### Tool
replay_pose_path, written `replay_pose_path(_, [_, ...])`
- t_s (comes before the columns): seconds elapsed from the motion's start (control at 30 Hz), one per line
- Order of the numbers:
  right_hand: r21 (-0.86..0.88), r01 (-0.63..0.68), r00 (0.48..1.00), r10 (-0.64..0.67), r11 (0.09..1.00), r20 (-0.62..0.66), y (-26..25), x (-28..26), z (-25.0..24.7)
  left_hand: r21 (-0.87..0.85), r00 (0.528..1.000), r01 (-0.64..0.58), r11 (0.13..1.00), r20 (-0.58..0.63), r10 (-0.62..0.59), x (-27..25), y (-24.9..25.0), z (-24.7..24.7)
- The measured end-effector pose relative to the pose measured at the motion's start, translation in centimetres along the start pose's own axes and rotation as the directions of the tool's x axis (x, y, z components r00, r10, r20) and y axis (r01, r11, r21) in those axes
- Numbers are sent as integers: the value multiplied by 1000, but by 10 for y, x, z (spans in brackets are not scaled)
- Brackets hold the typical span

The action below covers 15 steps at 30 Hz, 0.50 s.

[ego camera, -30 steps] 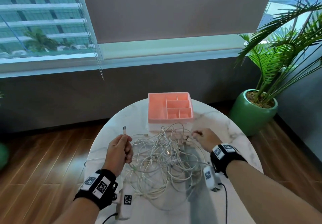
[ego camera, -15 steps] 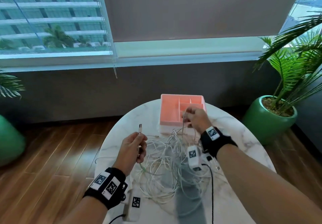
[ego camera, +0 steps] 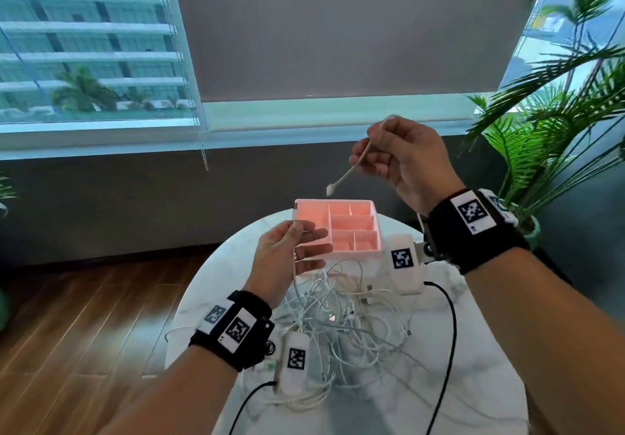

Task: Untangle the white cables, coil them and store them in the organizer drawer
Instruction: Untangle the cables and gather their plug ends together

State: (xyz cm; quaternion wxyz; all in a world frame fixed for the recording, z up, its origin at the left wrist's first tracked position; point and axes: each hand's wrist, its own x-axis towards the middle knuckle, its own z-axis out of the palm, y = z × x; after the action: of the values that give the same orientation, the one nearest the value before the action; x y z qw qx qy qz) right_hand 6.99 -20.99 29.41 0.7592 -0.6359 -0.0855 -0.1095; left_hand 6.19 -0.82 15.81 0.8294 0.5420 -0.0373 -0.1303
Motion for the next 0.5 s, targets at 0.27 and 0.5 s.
replay_pose_path(0.27, [160,-243,963,258,957,-80,93,-54,-11,-386,994,69,920,-54,-97,5,-4,19])
replay_pose_path(0.5, [-307,-502,862,498,809,-95,133,-99,-22,-137,996,-27,990,-93,15,6,-16,6])
